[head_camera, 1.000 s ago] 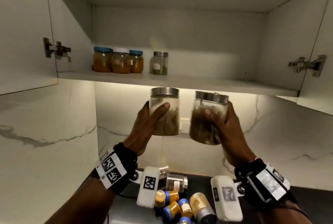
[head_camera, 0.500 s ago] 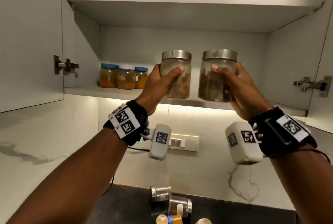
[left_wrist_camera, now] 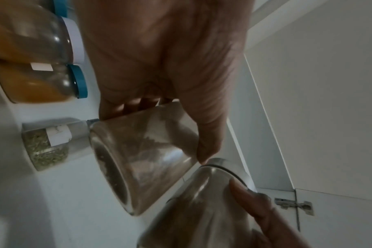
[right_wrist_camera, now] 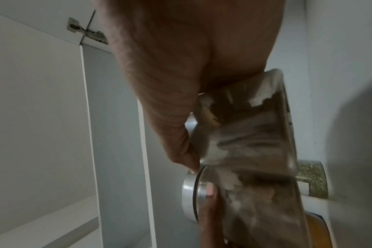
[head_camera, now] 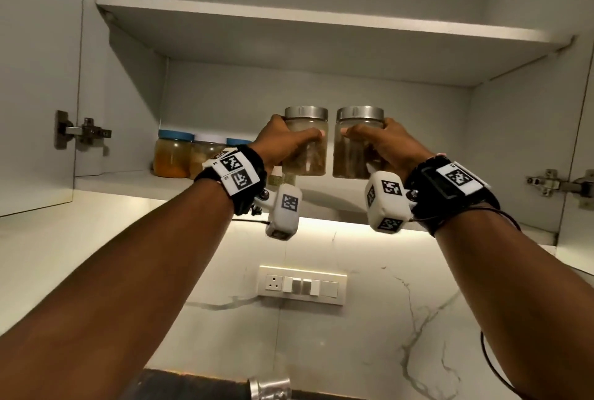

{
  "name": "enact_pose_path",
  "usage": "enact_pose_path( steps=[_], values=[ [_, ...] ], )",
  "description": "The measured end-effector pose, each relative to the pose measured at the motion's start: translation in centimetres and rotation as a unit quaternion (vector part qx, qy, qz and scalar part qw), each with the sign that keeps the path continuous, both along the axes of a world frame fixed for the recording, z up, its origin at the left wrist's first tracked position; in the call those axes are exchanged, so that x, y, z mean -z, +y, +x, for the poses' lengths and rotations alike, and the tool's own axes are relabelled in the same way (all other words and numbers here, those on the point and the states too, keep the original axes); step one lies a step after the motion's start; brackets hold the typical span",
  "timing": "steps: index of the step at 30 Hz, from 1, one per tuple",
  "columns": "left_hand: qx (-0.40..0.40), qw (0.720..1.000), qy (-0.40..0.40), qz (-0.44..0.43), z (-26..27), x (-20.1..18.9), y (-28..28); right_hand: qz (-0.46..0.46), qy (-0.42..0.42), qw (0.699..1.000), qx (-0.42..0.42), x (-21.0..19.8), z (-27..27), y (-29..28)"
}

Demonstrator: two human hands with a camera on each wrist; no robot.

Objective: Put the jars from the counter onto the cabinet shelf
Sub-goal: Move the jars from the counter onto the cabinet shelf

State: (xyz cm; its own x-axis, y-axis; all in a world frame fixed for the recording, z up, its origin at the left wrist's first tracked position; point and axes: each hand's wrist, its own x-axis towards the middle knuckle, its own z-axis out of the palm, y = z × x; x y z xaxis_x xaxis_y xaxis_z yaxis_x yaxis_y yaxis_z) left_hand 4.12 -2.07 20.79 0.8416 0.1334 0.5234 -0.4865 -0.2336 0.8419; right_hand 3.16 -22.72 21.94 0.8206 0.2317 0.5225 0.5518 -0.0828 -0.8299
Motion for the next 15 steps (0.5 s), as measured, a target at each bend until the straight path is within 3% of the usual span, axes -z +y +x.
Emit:
enact_pose_path(
  steps=[9,15],
  values=[
    [-0.046,0.996,0.060,0.050,6.0,-2.5,-1.6,-0.066,0.072,0.991,0.088,-1.9,5.5,1.2],
    [-0.056,0.993,0.077,0.071,7.8,-2.1,-2.2,-0.126,0.108,0.977,0.133,-2.0,8.4,1.6]
  ],
)
